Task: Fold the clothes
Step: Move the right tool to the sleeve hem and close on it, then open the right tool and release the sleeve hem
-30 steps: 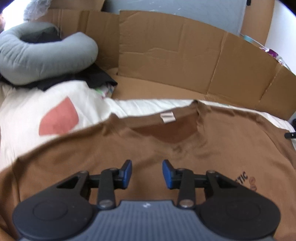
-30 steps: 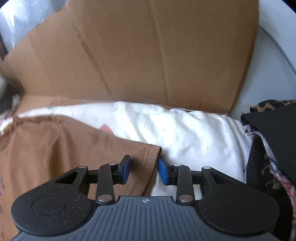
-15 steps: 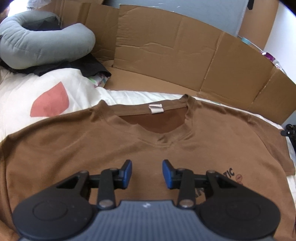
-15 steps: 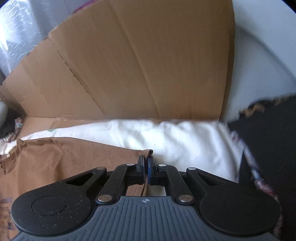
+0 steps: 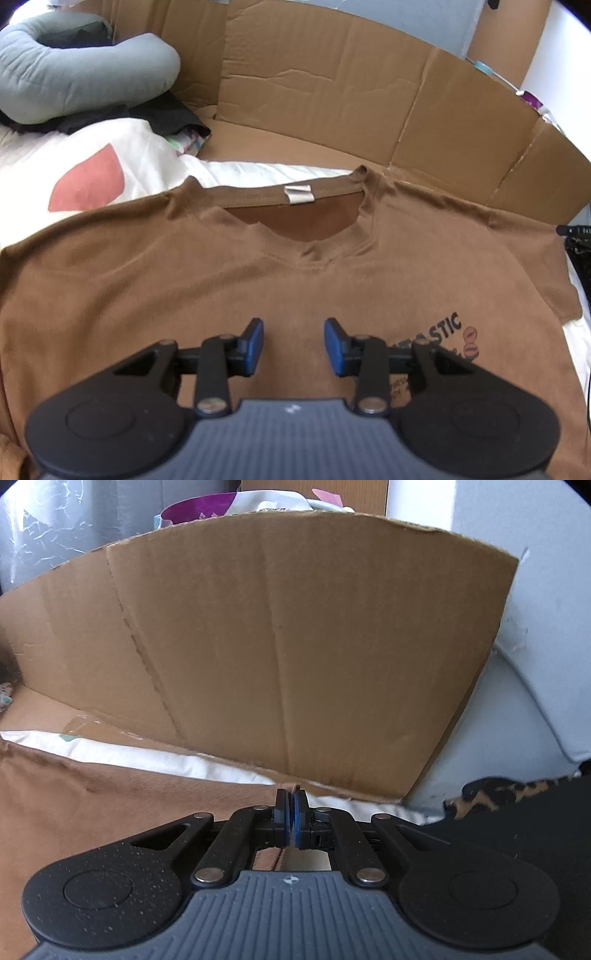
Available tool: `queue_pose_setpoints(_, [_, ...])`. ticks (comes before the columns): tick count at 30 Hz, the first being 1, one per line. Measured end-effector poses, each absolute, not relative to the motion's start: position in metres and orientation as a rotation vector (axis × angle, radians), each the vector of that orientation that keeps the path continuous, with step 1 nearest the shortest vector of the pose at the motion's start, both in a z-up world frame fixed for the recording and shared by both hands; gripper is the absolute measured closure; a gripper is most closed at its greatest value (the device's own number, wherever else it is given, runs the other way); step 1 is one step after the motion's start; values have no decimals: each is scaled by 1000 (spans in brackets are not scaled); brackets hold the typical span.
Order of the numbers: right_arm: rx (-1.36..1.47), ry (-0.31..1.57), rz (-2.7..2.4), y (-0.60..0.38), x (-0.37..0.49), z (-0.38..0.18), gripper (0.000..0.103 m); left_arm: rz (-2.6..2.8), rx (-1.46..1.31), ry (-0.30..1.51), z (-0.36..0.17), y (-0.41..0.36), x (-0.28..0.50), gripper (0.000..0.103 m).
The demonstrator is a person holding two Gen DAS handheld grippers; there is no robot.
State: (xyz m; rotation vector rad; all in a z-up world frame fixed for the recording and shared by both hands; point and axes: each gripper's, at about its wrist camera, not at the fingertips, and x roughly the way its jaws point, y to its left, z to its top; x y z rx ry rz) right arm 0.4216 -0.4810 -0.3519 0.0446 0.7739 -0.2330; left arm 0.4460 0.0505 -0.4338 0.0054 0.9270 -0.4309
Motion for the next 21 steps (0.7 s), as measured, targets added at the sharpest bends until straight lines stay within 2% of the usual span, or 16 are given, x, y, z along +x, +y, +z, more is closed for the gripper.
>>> queue_pose_setpoints(8, [115,797,-248,-493,416,-351,103,-439,0,929,-434,46,445,64])
queue_pose_setpoints(12, [179,822,-213,-490,400,-348,99,-443,0,925,-431,42,443,61])
queue_pose_setpoints(14, [205,845,-190,-484,392,-349,91,-446,-3,926,-430,41,442,61])
queue_pose_setpoints(15, [210,854,-182,-481,388,-350,74,-449,-3,926,-429,40,441,61])
queue_pose_setpoints(16, [216,859,-174,-479,384,-350,64,-452,-2,925,-428,38,441,61])
queue_pose_setpoints(21, [257,901,-171,-469,367,-359,64,-461,-3,924,-425,34,434,61])
